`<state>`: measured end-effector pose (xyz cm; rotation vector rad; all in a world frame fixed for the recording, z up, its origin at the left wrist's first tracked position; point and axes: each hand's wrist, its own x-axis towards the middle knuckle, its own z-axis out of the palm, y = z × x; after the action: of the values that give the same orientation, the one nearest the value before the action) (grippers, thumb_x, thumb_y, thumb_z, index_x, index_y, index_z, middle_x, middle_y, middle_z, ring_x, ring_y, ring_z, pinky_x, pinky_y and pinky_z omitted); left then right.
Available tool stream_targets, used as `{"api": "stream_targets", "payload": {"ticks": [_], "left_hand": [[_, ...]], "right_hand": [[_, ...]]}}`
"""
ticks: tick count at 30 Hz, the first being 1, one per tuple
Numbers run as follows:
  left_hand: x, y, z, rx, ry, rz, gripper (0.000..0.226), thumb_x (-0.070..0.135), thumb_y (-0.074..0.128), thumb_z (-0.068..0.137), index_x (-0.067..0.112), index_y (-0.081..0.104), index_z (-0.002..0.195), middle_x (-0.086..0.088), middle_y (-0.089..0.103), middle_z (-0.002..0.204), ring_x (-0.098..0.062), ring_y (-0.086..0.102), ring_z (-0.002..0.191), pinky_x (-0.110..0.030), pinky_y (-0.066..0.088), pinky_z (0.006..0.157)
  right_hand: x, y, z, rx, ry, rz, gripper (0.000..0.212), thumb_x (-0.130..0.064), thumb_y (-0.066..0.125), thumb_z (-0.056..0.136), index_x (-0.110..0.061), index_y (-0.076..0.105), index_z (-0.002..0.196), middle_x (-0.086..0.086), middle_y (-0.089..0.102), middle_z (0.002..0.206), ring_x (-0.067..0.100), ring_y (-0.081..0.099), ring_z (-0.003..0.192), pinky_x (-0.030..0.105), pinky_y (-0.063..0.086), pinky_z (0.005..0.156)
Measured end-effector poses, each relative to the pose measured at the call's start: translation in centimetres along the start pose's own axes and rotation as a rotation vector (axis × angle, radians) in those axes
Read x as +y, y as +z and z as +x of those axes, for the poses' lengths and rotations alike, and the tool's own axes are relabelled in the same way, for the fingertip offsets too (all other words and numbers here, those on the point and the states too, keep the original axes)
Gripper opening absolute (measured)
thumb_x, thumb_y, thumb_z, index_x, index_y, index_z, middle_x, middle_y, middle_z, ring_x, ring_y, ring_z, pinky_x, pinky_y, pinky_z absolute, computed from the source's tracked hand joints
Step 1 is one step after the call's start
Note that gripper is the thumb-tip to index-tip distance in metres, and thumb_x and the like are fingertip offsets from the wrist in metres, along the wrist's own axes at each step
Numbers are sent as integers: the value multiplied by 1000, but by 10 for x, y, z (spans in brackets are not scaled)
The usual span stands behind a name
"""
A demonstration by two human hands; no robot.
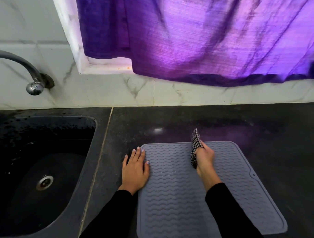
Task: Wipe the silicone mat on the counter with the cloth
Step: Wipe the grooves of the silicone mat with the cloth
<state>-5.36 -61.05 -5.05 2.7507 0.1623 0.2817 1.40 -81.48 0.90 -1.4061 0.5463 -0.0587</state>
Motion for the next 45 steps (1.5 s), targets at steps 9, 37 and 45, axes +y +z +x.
{"api": "stream_targets", "payload": {"ticks": [9, 37, 45], "left_hand": [[-11, 0, 10, -41, 83, 49, 59, 30, 21, 86, 5, 46, 134, -9, 41, 144, -23, 40, 133, -43, 24, 111], [-7, -8, 10, -72, 62, 68, 77, 34, 2, 75, 15, 24, 146, 1, 14, 156, -11, 10, 144, -31, 3, 117], [-8, -9, 7, -80, 69, 43, 84, 40, -2, 71, 14, 24, 146, 1, 15, 156, -12, 11, 144, -32, 4, 117]], "right_hand": [[58, 45, -48, -318, -863, -1200, 61, -1, 49, 82, -7, 35, 141, 15, 40, 146, 27, 34, 138, 32, 13, 116], [52, 77, -34, -455, -924, -1434, 57, -4, 32, 94, -19, 20, 148, 6, 16, 157, 23, 11, 145, 34, 6, 119], [-8, 62, 3, -375, -43, -150, 33, -17, 68, 83, -10, 65, 115, 6, 67, 116, 14, 66, 93, 27, 51, 90]]}}
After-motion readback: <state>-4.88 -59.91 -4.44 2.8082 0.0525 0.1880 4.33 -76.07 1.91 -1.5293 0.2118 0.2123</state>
